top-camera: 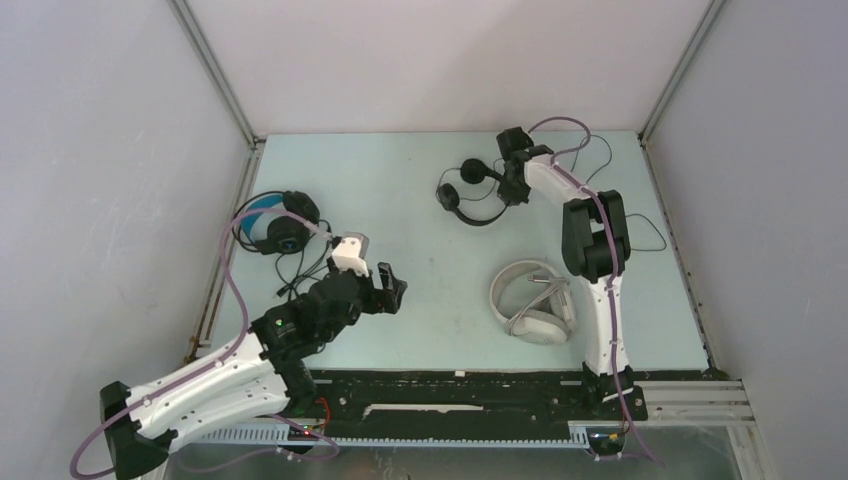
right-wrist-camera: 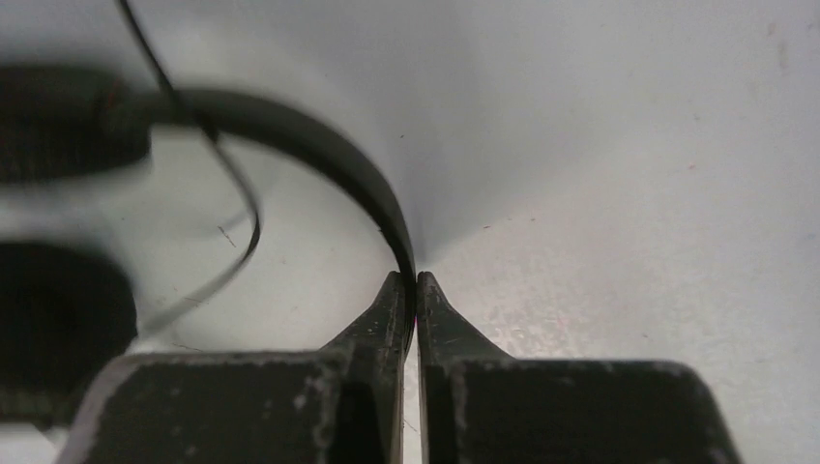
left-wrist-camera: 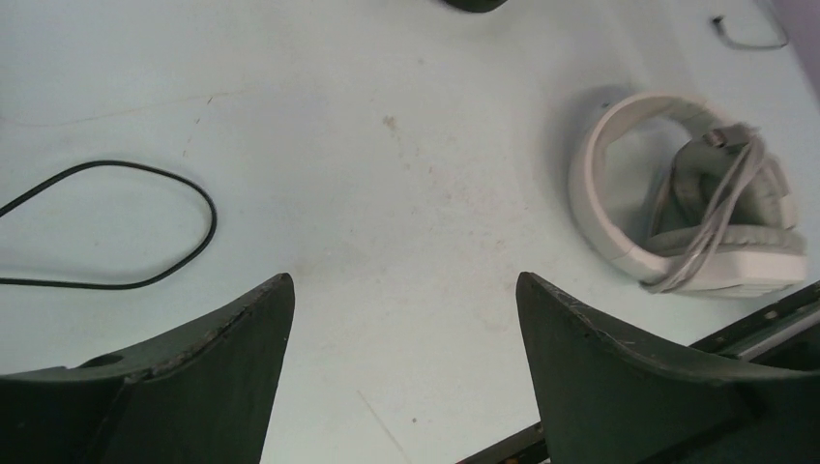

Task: Wrap the headphones
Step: Pick up the headphones from the center of the board, then wrap the headphones cable around the headphones.

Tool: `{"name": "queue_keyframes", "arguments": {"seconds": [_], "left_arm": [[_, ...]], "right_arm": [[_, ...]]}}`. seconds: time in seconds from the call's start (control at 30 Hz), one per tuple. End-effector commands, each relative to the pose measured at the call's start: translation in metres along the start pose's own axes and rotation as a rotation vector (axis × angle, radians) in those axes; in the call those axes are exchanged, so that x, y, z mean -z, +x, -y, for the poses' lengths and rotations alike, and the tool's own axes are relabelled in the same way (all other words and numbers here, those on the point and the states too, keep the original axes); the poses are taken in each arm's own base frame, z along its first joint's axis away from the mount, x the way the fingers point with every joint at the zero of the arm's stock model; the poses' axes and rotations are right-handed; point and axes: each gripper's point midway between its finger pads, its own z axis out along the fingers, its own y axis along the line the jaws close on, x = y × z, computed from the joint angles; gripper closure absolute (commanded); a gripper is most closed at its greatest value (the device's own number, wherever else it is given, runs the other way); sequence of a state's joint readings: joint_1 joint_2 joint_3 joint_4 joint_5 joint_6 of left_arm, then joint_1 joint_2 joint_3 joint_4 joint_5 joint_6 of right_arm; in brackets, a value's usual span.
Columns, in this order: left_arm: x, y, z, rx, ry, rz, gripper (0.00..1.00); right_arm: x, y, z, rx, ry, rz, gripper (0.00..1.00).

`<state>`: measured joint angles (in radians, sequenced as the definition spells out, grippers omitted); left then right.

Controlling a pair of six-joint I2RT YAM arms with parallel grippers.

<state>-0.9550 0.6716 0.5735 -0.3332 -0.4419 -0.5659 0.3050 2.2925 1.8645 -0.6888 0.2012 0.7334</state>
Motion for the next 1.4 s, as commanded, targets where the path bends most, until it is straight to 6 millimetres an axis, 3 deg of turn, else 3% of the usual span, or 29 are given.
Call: {"name": "queue_keyframes", "arguments": {"seconds": [0.0,0.07,0.13,0.27,0.37,0.47,0.57,0.67,0.8,0.93,1.1,1.2,1.37], "left_arm": [[0.008,-0.034,0.006,-0.033,-0.017,0.030,0.14],[0.011,-0.057,0.007,-0.025,-0.027,0.046,0.15],[0.009,-0.078,0.007,0.004,-0.027,0.046,0.16],[0.005,-0.121,0.015,0.075,0.052,0.061,0.19],[0.005,-0.154,0.019,0.084,0.076,0.092,0.18],[0.001,-0.174,0.019,0.098,0.129,0.079,0.17],[0.002,-0.184,0.026,0.039,0.203,0.029,0.13],[0.011,-0.186,0.035,-0.081,0.266,0.010,0.07],[0.019,-0.178,0.040,-0.124,0.314,-0.017,0.00],[0.021,-0.166,0.041,-0.143,0.336,-0.065,0.01],[0.023,-0.190,0.042,-0.232,0.332,0.056,0.00],[0.013,-0.193,0.039,-0.244,0.304,-0.023,0.00],[0.005,-0.216,0.015,-0.168,0.145,0.009,0.01]], "right_arm": [[0.073,-0.065,0.000,0.164,0.000,0.175,1.00],[0.125,-0.087,0.005,0.229,0.003,0.243,1.00],[0.166,-0.097,0.014,0.283,0.037,0.302,1.00],[0.219,-0.106,0.019,0.461,0.129,0.476,1.00],[0.245,-0.101,-0.001,0.598,0.077,0.599,1.00],[0.275,-0.086,-0.030,0.672,-0.116,0.681,1.00],[0.306,-0.051,-0.069,0.824,-0.381,0.745,1.00],[0.311,-0.023,-0.080,0.918,-0.490,0.793,1.00],[0.327,-0.003,-0.094,0.949,-0.650,0.798,1.00],[0.340,0.009,-0.107,0.952,-0.739,0.804,1.00],[0.338,0.040,-0.110,1.060,-0.792,0.735,1.00],[0.336,0.052,-0.107,1.097,-0.823,0.705,1.00],[0.340,0.075,-0.093,1.200,-0.893,0.688,1.00]]}}
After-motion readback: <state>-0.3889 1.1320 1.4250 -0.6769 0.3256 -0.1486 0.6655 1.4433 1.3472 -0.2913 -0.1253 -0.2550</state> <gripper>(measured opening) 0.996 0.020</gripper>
